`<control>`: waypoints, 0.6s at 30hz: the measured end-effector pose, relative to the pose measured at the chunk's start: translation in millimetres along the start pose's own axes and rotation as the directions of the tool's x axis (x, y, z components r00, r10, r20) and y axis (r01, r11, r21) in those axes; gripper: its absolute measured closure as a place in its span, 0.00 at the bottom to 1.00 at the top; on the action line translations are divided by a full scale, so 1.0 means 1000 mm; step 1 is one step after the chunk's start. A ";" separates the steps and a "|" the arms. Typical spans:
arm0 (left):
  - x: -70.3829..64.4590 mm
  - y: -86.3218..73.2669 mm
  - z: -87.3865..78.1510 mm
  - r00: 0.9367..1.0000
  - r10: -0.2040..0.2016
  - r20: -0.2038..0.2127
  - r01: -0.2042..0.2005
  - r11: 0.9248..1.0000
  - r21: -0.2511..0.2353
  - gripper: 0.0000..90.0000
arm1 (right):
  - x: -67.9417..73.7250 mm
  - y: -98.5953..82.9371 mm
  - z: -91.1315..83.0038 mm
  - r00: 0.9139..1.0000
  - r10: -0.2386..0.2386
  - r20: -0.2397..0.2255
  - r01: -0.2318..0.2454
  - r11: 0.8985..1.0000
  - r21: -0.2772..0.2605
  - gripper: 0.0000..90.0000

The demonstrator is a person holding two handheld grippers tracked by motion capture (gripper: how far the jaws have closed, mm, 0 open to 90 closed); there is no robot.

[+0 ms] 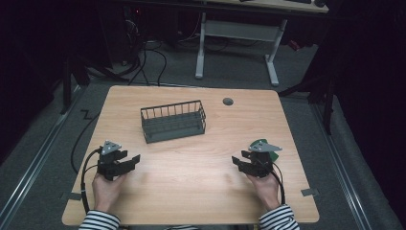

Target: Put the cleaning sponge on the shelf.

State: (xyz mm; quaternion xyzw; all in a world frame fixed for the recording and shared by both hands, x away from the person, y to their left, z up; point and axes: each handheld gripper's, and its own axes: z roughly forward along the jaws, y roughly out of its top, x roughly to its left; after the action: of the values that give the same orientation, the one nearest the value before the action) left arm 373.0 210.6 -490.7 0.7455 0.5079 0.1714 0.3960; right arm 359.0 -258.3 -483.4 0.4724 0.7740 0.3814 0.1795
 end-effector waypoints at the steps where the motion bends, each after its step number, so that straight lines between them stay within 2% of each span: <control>1: 0.000 0.002 -0.001 1.000 -0.003 0.001 0.003 1.000 -0.005 0.47 | 0.000 0.000 0.000 1.000 0.000 0.000 0.000 1.000 0.000 0.55; 7: 0.000 0.015 -0.009 1.000 -0.003 -0.008 0.003 1.000 -0.018 0.47 | 0.005 0.025 0.003 0.999 -0.010 -0.037 0.010 1.000 -0.016 0.58; 11: -0.001 0.024 -0.009 1.000 0.013 -0.015 -0.014 1.000 -0.018 0.47 | 0.004 0.034 0.003 0.999 -0.011 -0.051 0.010 0.999 -0.033 0.59; 15: -0.001 0.032 -0.007 1.000 0.009 -0.011 -0.009 1.000 -0.023 0.46 | 0.003 0.046 0.006 0.998 0.000 -0.070 -0.003 0.999 -0.036 0.60; 18: -0.001 0.039 -0.005 1.000 0.008 -0.010 -0.008 1.000 -0.025 0.46 | 0.003 0.057 0.010 0.996 -0.011 -0.090 0.007 0.999 -0.042 0.65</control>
State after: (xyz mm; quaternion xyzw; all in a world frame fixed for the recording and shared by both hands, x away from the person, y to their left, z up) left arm 393.5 205.0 -457.4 0.7416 0.5047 0.1830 0.4023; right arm 397.6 -236.1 -446.7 0.4473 0.7754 0.4176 0.1560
